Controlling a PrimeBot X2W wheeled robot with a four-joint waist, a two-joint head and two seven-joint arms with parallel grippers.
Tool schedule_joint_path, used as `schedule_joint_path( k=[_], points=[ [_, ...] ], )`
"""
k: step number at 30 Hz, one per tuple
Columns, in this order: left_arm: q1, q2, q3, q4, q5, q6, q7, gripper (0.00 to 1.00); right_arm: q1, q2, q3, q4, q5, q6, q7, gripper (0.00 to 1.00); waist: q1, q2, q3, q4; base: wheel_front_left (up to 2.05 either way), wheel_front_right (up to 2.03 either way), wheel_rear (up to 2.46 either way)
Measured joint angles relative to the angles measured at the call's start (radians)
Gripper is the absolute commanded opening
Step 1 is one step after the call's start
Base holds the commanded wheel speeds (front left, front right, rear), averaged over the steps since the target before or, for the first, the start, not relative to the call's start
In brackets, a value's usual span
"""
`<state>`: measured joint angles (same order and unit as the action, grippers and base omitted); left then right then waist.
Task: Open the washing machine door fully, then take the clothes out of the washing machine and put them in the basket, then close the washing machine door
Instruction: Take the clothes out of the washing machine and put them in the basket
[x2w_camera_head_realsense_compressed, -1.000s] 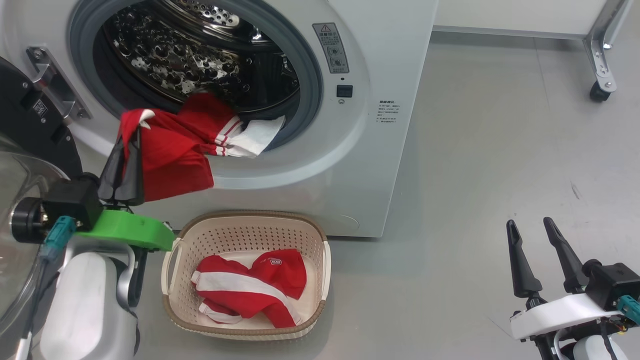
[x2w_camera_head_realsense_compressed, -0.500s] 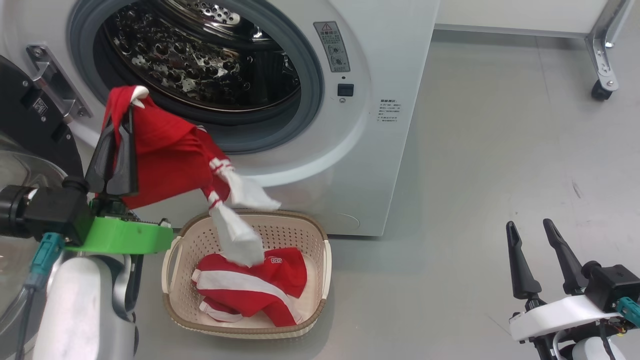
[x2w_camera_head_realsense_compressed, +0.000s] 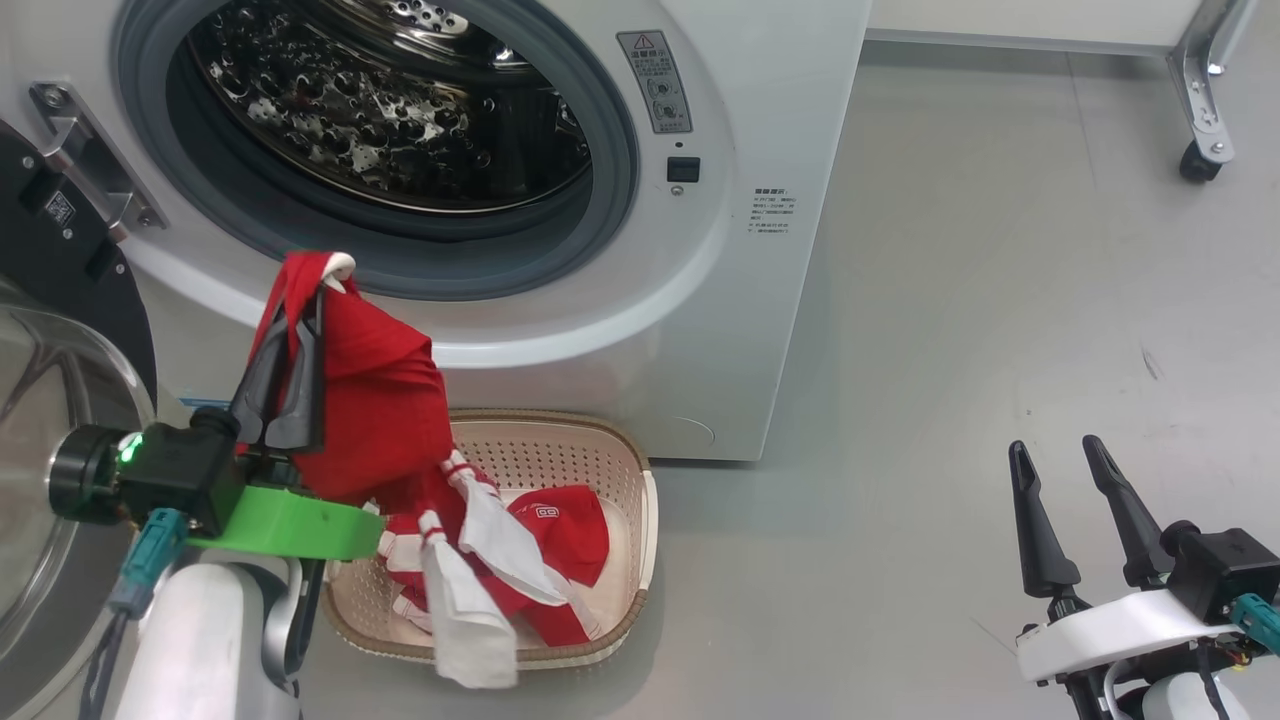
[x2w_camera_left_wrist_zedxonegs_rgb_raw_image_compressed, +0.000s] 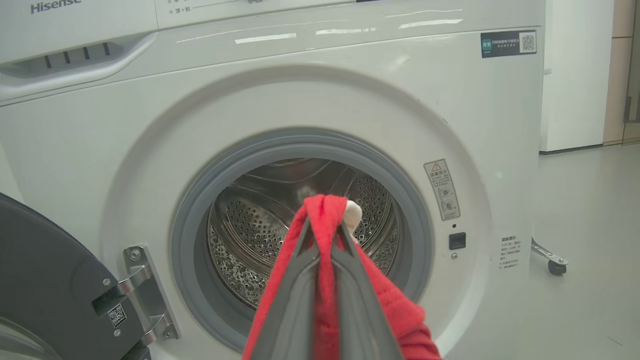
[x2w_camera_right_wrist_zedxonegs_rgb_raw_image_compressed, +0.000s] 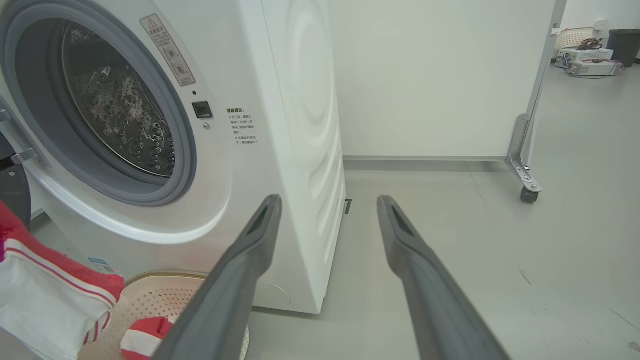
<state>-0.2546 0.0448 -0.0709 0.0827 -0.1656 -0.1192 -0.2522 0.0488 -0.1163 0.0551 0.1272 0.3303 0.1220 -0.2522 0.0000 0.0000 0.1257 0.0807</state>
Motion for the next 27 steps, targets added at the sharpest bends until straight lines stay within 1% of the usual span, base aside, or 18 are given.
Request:
schedule_joint_path(
  k=[5,12,27],
  points=[
    [0.018,0.0,-0.02,0.021,0.001,0.0,0.0,0.0,0.0,-0.001,0.011,-0.007,0.0,0.0,0.0,1.0,0.0,0.0,0.014,-0.005,0.0,0.0,0.0],
    [0.026,-0.001,-0.061,0.089,0.002,0.0,0.0,0.0,-0.009,-0.005,0.024,-0.014,-0.007,0.0,0.0,1.0,0.0,0.0,0.045,-0.018,0.0,0.0,0.0],
    [0.003,-0.002,-0.117,0.303,0.028,-0.001,0.0,0.0,-0.055,-0.025,0.041,-0.03,-0.007,0.0,0.0,1.0,0.0,0.0,0.141,-0.073,0.0,0.0,0.0]
  ],
)
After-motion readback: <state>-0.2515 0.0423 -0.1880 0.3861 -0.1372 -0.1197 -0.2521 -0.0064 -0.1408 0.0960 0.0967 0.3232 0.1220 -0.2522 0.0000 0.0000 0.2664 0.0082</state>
